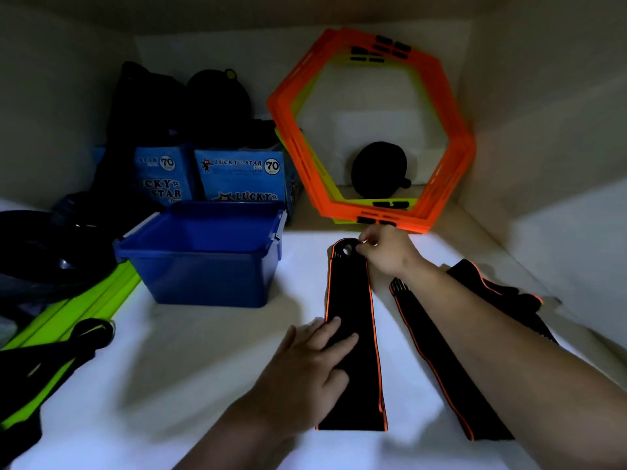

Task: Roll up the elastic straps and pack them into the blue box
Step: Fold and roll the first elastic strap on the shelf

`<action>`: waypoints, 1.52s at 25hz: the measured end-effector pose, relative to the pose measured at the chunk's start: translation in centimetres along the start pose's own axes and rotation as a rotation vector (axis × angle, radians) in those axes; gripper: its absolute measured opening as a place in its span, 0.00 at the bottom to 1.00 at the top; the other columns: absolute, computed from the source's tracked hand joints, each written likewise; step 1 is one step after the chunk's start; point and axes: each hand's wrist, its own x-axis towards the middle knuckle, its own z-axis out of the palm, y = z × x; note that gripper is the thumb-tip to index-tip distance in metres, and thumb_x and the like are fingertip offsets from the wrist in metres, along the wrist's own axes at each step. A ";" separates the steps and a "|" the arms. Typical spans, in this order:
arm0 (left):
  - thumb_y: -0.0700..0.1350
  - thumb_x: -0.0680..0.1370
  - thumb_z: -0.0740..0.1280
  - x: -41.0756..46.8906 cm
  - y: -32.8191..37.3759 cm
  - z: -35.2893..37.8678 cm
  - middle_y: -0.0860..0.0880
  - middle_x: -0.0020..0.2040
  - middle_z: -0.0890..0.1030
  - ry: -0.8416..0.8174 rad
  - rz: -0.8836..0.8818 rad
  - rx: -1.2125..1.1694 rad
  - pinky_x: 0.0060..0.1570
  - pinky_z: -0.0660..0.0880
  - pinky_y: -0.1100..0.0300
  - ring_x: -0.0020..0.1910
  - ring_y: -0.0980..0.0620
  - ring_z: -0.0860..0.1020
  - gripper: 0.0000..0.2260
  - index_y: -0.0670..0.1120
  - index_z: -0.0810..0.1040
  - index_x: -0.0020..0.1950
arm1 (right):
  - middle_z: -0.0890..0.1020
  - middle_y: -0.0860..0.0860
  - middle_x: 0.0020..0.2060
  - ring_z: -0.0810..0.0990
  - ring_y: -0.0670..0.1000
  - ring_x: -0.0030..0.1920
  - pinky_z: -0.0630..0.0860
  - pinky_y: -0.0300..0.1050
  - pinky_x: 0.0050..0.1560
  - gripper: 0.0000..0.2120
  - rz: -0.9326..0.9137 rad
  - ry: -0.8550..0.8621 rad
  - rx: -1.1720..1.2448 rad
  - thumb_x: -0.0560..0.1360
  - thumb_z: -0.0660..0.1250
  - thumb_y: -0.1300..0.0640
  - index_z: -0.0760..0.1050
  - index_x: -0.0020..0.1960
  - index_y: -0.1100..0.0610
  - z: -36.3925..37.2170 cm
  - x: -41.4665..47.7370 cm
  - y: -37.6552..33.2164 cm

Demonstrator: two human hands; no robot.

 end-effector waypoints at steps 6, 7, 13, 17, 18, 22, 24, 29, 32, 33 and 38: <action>0.43 0.77 0.61 -1.3 -3.4 -2.2 0.61 0.74 0.72 0.088 0.042 -0.476 0.72 0.65 0.64 0.71 0.66 0.69 0.25 0.64 0.71 0.72 | 0.81 0.45 0.59 0.80 0.42 0.56 0.73 0.35 0.58 0.22 -0.219 -0.237 0.006 0.74 0.60 0.50 0.78 0.66 0.50 -3.5 -16.7 -1.6; 0.43 0.76 0.62 -2.3 -3.9 -2.3 0.62 0.68 0.75 0.113 0.018 -0.460 0.65 0.68 0.68 0.64 0.66 0.74 0.25 0.67 0.71 0.68 | 0.80 0.42 0.58 0.79 0.38 0.55 0.71 0.28 0.54 0.23 -0.230 -0.234 -0.034 0.73 0.60 0.51 0.77 0.67 0.48 -3.6 -19.2 -1.1; 0.51 0.76 0.65 -5.9 -1.7 -1.0 0.71 0.62 0.69 0.175 0.013 -0.215 0.61 0.69 0.70 0.63 0.68 0.70 0.16 0.68 0.71 0.60 | 0.71 0.38 0.69 0.71 0.40 0.67 0.70 0.35 0.65 0.25 -0.329 -0.189 -0.184 0.74 0.66 0.49 0.73 0.71 0.45 -1.5 -24.8 1.7; 0.54 0.77 0.48 -5.0 -0.9 -0.5 0.66 0.81 0.50 0.026 0.182 -0.100 0.77 0.43 0.68 0.81 0.65 0.45 0.30 0.59 0.58 0.81 | 0.50 0.37 0.81 0.46 0.38 0.80 0.55 0.40 0.77 0.32 -0.407 -0.321 -0.325 0.76 0.56 0.42 0.58 0.80 0.42 -1.3 -23.7 1.7; 0.56 0.76 0.46 -4.8 -1.0 -0.4 0.66 0.81 0.50 -0.002 0.188 -0.088 0.77 0.40 0.67 0.81 0.65 0.43 0.32 0.59 0.57 0.81 | 0.48 0.35 0.80 0.43 0.35 0.79 0.55 0.40 0.77 0.32 -0.394 -0.360 -0.362 0.76 0.54 0.40 0.56 0.80 0.40 -1.4 -23.4 1.5; 0.57 0.79 0.50 -4.7 -0.9 -0.5 0.68 0.79 0.57 0.012 0.167 -0.136 0.72 0.38 0.76 0.80 0.67 0.49 0.26 0.61 0.63 0.79 | 0.56 0.33 0.78 0.54 0.34 0.78 0.58 0.42 0.75 0.31 -0.393 -0.376 -0.382 0.75 0.52 0.40 0.60 0.78 0.38 -1.5 -23.4 1.4; 0.53 0.82 0.57 -5.0 -0.7 -0.6 0.68 0.77 0.63 0.071 0.175 -0.169 0.71 0.42 0.77 0.78 0.69 0.55 0.21 0.61 0.68 0.76 | 0.63 0.33 0.76 0.59 0.35 0.77 0.62 0.43 0.74 0.28 -0.407 -0.340 -0.364 0.76 0.56 0.42 0.64 0.76 0.39 -1.4 -23.8 1.7; 0.51 0.80 0.65 -6.0 -0.2 -0.7 0.66 0.65 0.78 0.166 0.119 -0.334 0.67 0.70 0.64 0.66 0.68 0.73 0.18 0.63 0.74 0.70 | 0.83 0.38 0.56 0.77 0.39 0.61 0.74 0.39 0.60 0.14 -0.368 -0.213 -0.156 0.78 0.65 0.47 0.78 0.62 0.38 -1.3 -24.8 1.3; 0.49 0.81 0.66 -6.2 0.3 -1.2 0.62 0.56 0.84 0.182 0.029 -0.512 0.59 0.77 0.58 0.57 0.63 0.81 0.15 0.64 0.77 0.66 | 0.77 0.46 0.37 0.76 0.44 0.43 0.71 0.35 0.42 0.07 -0.280 -0.156 -0.029 0.78 0.65 0.47 0.75 0.41 0.40 -1.9 -24.5 0.3; 0.49 0.81 0.66 -6.0 0.5 -1.3 0.59 0.52 0.86 0.185 -0.007 -0.555 0.55 0.78 0.56 0.53 0.60 0.82 0.13 0.63 0.78 0.64 | 0.76 0.49 0.35 0.75 0.45 0.38 0.70 0.38 0.39 0.10 -0.247 -0.149 0.005 0.78 0.66 0.49 0.73 0.38 0.46 -2.0 -24.3 0.1; 0.49 0.77 0.71 -4.3 1.1 -1.7 0.58 0.35 0.86 0.286 -0.206 -0.610 0.38 0.68 0.71 0.38 0.63 0.80 0.13 0.68 0.77 0.54 | 0.84 0.48 0.35 0.82 0.49 0.38 0.79 0.51 0.46 0.07 -0.033 -0.199 0.207 0.79 0.66 0.52 0.80 0.44 0.49 -1.5 -23.1 -0.2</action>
